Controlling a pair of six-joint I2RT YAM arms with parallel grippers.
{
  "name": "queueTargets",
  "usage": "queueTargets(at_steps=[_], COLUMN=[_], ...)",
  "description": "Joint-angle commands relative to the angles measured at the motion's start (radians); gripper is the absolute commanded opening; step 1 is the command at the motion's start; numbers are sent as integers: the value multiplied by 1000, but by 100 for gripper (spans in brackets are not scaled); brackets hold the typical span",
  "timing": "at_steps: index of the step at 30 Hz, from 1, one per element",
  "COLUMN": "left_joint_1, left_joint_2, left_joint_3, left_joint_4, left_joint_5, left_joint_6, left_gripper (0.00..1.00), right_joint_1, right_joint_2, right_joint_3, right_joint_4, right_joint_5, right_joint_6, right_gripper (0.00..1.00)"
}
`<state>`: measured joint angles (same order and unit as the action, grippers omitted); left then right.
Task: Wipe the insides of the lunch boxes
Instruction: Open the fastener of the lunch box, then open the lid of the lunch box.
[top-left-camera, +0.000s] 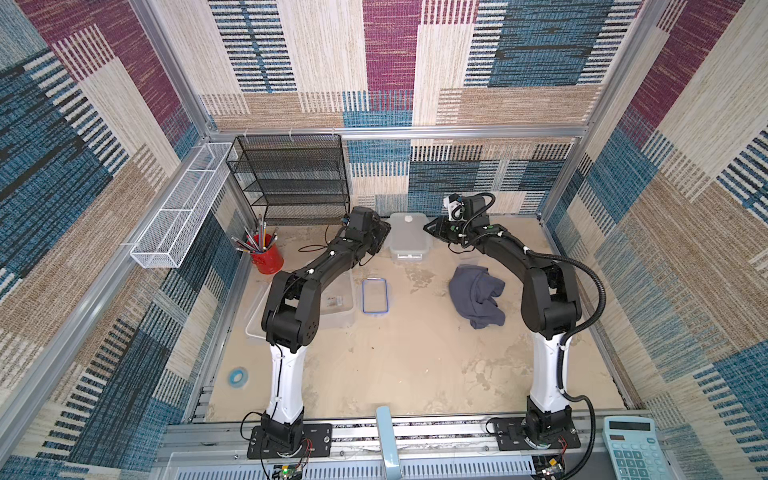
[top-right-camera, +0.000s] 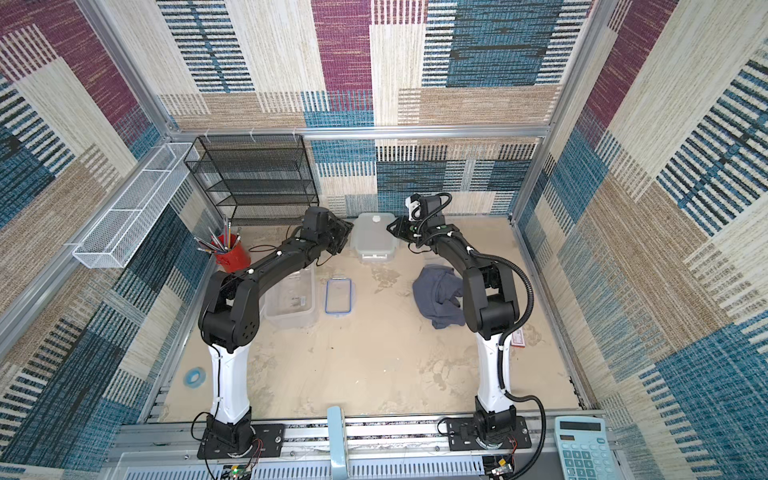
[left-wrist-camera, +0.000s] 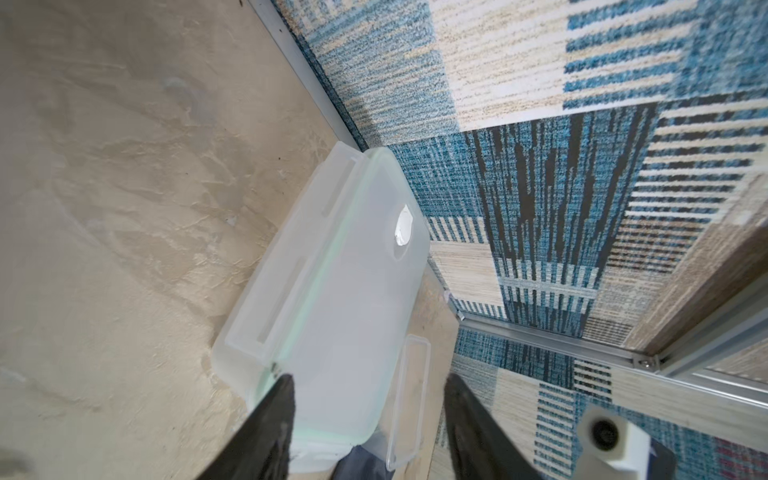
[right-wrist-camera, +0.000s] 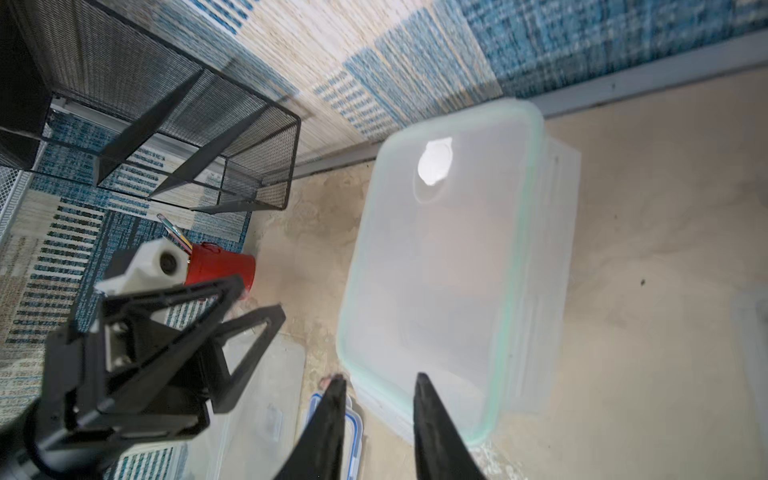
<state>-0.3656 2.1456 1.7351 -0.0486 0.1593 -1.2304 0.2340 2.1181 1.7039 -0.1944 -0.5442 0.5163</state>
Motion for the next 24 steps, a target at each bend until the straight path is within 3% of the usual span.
queueTargets(at_steps=[1, 5, 8, 16, 20, 24], left_joint_1=[29, 81, 97, 130, 130, 130], left_joint_2=[71, 244, 325, 407, 436, 445], left_joint_3=[140, 389, 524, 535, 555, 508], left_joint_4=[-246, -381, -460, -277, -274, -131], left_joint_5=[139, 338, 366, 497, 489, 525], left_joint_6=[179, 263, 332, 270, 259, 175], left_gripper=[70, 72, 73, 75, 75, 75], right_joint_1=[1, 1, 0, 1, 0, 1], right_joint_2=[-32, -59, -81, -118, -141, -155], right_joint_3=[-65, -125, -148, -154, -153, -150], right_joint_4=[121, 154, 162, 162, 157, 155], right_joint_5=[-51, -71, -76, -92, -90, -84], right_joint_6=[37, 47, 44, 36, 31, 30], right_gripper=[36, 38, 39, 44, 47, 47])
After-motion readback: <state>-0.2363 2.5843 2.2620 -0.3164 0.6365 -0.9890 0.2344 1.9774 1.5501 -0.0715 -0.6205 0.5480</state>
